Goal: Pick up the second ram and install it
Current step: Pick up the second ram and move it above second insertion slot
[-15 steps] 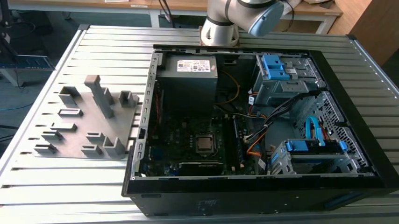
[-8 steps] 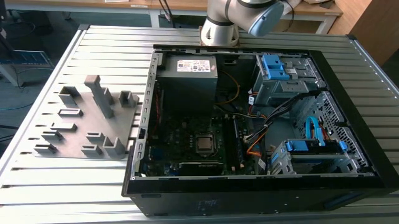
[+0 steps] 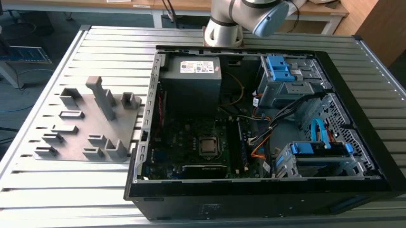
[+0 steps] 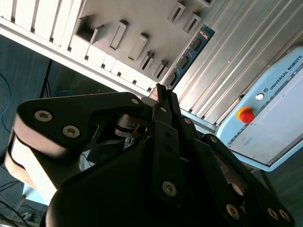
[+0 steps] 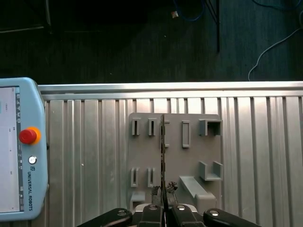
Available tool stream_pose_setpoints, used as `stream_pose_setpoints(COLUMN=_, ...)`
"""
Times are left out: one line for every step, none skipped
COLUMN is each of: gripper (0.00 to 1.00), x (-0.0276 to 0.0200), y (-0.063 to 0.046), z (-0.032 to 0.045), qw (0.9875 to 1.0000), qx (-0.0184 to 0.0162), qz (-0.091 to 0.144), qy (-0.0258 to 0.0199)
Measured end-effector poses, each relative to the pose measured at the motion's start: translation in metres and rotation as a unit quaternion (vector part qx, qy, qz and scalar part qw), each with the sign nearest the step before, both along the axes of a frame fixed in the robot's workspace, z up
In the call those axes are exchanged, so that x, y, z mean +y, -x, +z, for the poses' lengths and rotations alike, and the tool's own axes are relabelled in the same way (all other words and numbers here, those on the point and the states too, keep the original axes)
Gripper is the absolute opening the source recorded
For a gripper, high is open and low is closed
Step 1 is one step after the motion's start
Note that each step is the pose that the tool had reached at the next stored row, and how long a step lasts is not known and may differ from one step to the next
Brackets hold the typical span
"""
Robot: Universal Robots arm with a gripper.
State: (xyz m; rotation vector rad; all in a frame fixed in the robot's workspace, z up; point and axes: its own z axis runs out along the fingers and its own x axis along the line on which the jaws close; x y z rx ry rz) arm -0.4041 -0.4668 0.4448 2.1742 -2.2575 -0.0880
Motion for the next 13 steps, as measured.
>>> stream_pose_setpoints(gripper=0.14, x=0.0000, y=0.000, z=0.0012, qw=1.0000, qx=0.0000, qz=0.000, qy=0.0000)
stream_pose_setpoints(gripper=0.14, x=0.0000, y=0.000, z=0.0024, qw=1.0000, qx=0.0000, qz=0.000, qy=0.0000)
stream_pose_setpoints(gripper=0.14, x=0.0000, y=0.000, z=0.0039, qw=1.0000, qx=0.0000, qz=0.000, qy=0.0000)
stream_pose_setpoints(gripper=0.14, x=0.0000, y=0.000, z=0.0054, qw=1.0000, qx=0.0000, qz=0.000, qy=0.0000)
stream_pose_setpoints(gripper=0.14, x=0.0000, y=0.000, z=0.0067, qw=1.0000, qx=0.0000, qz=0.000, qy=0.0000)
stream_pose_setpoints(gripper=0.14, x=0.0000, y=0.000, z=0.0080, qw=1.0000, qx=0.0000, qz=0.000, qy=0.0000)
stream_pose_setpoints(gripper=0.14, x=0.0000, y=0.000, z=0.0092, qw=1.0000, qx=0.0000, qz=0.000, qy=0.0000)
stream_pose_setpoints(gripper=0.14, x=0.0000, y=0.000, z=0.0103, qw=1.0000, qx=0.0000, qz=0.000, qy=0.0000)
stream_pose_setpoints(gripper=0.14, x=0.0000, y=0.000, z=0.0115, qw=1.0000, qx=0.0000, qz=0.000, qy=0.0000)
stream_pose_setpoints(gripper=0.14, x=0.0000, y=0.000, z=0.0128, qw=1.0000, qx=0.0000, qz=0.000, qy=0.0000)
stream_pose_setpoints(gripper=0.14, x=0.0000, y=0.000, z=0.0142, qw=1.0000, qx=0.0000, qz=0.000, qy=0.0000)
stream_pose_setpoints(gripper=0.14, x=0.0000, y=0.000, z=0.0155, qw=1.0000, qx=0.0000, qz=0.000, qy=0.0000)
stream_pose_setpoints(gripper=0.14, x=0.0000, y=0.000, z=0.0167, qw=1.0000, qx=0.0000, qz=0.000, qy=0.0000)
